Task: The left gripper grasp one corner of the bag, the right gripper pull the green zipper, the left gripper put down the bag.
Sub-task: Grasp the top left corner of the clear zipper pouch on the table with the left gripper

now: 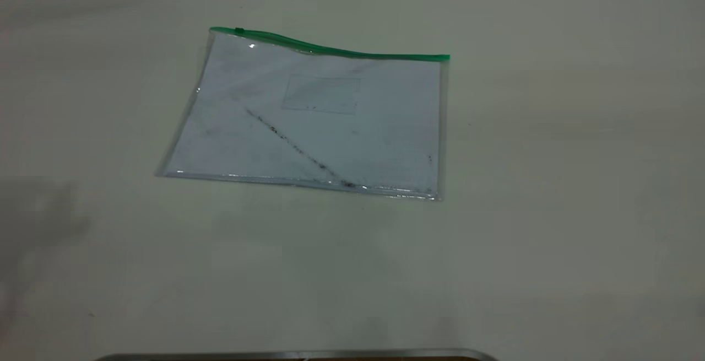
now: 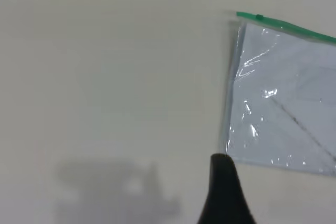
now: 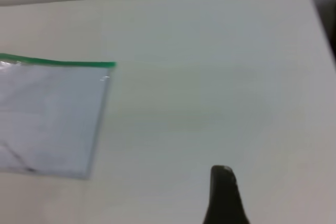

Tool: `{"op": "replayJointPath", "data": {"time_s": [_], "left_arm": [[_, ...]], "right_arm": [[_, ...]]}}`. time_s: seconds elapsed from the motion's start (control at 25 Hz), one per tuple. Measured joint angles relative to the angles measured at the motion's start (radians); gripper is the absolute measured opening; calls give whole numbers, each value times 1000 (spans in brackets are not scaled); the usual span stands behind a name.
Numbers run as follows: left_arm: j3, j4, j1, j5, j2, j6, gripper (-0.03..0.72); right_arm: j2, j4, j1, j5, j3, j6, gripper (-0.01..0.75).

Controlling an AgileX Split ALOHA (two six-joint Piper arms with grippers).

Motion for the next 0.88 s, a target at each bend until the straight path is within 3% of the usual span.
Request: {"op": "replayJointPath", "data": {"time_s": [0.28,0.64,0.88], "left_arm": [[-186,-215,-22,-85,433,270,578],[-472,-482,-30,-54,873,630,578],[-626,-584,-30,23,1078,740,578]], "right_arm": [[227,29,0,-108,-1,-60,564],[566,29,0,-182,-114,-185,564],[748,29,0,-223,-164,-206,564]]}}
